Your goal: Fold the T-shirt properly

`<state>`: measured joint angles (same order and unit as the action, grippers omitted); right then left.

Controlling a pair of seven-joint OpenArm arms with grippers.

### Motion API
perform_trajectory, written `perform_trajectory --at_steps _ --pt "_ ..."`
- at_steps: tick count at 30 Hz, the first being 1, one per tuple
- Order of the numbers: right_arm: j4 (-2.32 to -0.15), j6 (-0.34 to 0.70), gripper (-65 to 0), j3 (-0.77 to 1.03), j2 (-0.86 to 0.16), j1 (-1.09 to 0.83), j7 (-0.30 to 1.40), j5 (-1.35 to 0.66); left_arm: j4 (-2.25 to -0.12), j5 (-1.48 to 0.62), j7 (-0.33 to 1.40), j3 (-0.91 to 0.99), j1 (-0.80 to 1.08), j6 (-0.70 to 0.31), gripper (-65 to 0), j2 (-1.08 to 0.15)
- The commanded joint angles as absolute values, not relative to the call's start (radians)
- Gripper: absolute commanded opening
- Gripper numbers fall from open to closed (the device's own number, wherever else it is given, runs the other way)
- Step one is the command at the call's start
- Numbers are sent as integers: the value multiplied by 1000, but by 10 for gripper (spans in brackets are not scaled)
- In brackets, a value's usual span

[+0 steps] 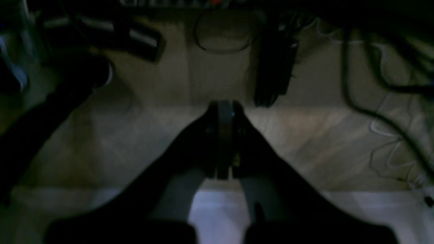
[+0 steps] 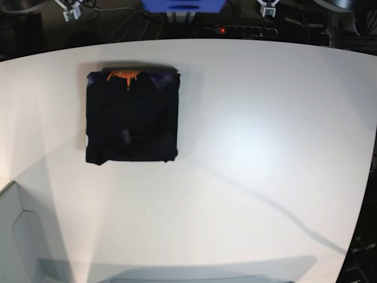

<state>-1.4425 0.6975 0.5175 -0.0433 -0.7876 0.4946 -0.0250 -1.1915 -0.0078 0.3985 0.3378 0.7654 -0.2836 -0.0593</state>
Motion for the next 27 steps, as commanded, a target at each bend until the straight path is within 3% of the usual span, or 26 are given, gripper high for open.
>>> perform_trajectory --at_steps 1,6,13,16,21,27 --pt "-1419 698 -650 516 -50 -789 481 -22 -1167 -13 374 340 760 -283 -650 -65" --pt "-1210 698 -650 461 -87 -687 432 -21 -978 -13 331 340 653 -283 -650 -70" --pt "-897 698 -650 302 -120 -561 217 -22 -607 -13 182 341 456 -283 -650 -74" --pt "-766 685 -650 232 -120 -498 117 -21 -432 -13 91 340 371 -214 -650 -90" --pt "-432 441 -650 93 -133 -348 -91 -21 -246 -13 -15 332 252 -82 -650 -97" --pt "-163 -16 -650 -87 -107 -225 -297 -22 -203 -12 27 331 165 -74 -650 -97"
